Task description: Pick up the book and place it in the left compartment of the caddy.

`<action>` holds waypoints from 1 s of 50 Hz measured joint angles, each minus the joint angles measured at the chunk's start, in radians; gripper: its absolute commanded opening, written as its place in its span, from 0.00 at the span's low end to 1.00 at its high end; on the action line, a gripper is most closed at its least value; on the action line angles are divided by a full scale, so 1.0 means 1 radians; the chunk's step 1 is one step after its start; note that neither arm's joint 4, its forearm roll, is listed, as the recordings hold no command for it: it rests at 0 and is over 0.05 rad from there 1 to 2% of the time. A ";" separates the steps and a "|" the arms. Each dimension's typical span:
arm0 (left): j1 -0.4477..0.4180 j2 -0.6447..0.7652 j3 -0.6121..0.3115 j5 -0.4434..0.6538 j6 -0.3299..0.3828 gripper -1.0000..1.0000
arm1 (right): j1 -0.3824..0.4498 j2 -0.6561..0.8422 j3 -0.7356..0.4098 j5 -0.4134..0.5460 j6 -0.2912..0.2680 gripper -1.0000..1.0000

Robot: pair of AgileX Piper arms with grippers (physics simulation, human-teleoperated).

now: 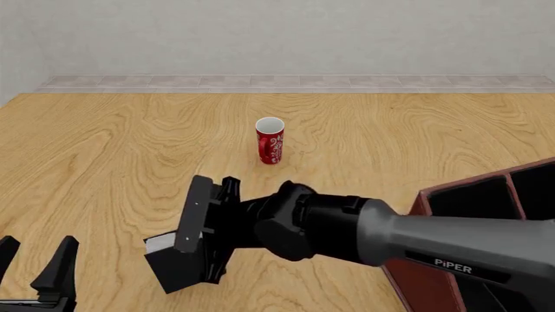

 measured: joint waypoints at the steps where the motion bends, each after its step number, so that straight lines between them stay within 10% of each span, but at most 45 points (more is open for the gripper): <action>1: 0.000 0.000 0.000 0.000 0.000 1.00 | 0.000 0.001 0.001 0.000 -0.001 1.00; 50: 0.000 0.000 0.000 0.000 0.000 1.00 | -0.027 0.056 0.013 -0.015 -0.019 1.00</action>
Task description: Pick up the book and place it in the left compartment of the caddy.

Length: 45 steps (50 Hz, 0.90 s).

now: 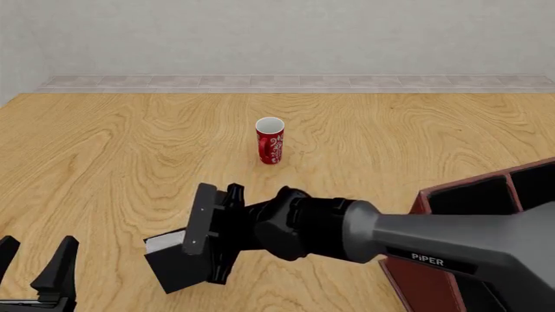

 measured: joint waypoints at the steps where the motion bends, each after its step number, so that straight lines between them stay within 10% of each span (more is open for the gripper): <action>1: 0.000 0.000 0.000 0.000 0.000 1.00 | 0.000 0.001 0.000 -0.001 0.001 1.00; 19: 0.000 0.000 0.000 0.000 0.000 1.00 | -0.003 0.024 0.002 -0.014 0.000 1.00; 20: 0.000 0.000 0.000 0.000 0.000 1.00 | -0.002 0.024 0.002 -0.015 0.001 0.00; 45: 0.000 0.000 0.000 0.000 0.000 1.00 | 0.014 -0.016 0.016 0.031 -0.041 0.00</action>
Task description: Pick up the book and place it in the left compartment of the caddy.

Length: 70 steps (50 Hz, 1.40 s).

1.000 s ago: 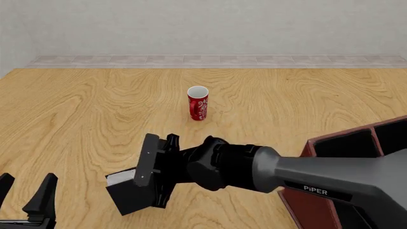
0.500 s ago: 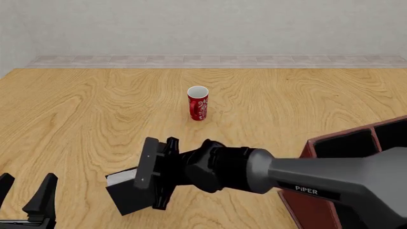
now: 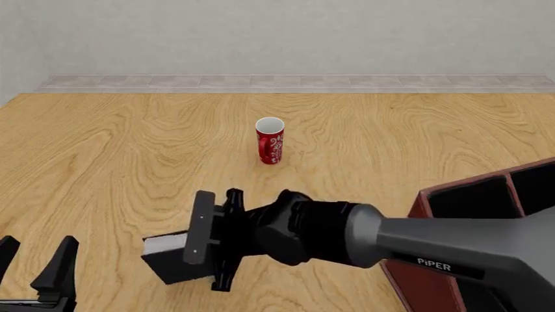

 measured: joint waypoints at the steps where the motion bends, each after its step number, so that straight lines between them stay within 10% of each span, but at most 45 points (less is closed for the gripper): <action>1: 0.000 0.000 0.000 0.000 0.000 1.00 | -0.001 -0.004 0.002 0.005 -0.003 0.00; 41: 0.000 0.000 0.000 0.000 0.000 1.00 | -0.058 -0.323 0.044 0.221 -0.020 0.00; 70: 0.000 0.000 0.000 0.000 0.000 1.00 | -0.093 -0.609 0.009 0.416 0.129 0.00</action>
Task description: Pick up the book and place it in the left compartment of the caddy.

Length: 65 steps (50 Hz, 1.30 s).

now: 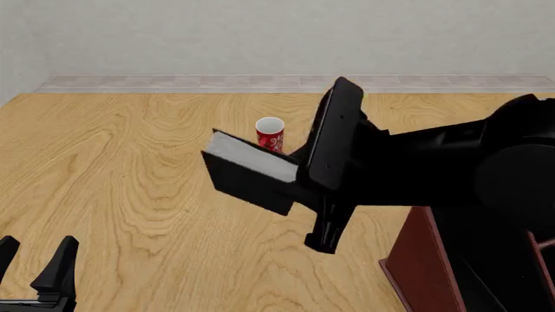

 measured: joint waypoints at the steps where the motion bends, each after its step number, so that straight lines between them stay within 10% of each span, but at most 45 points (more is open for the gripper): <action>1: 0.000 0.000 0.000 0.000 0.000 1.00 | 0.000 -0.007 -0.003 0.006 0.008 0.00; 34: 0.000 0.000 0.000 0.000 0.000 1.00 | -0.079 -0.297 -0.105 0.216 0.258 0.00; 65: 0.000 0.000 0.000 0.000 0.000 1.00 | -0.193 -0.511 -0.219 0.474 0.340 0.00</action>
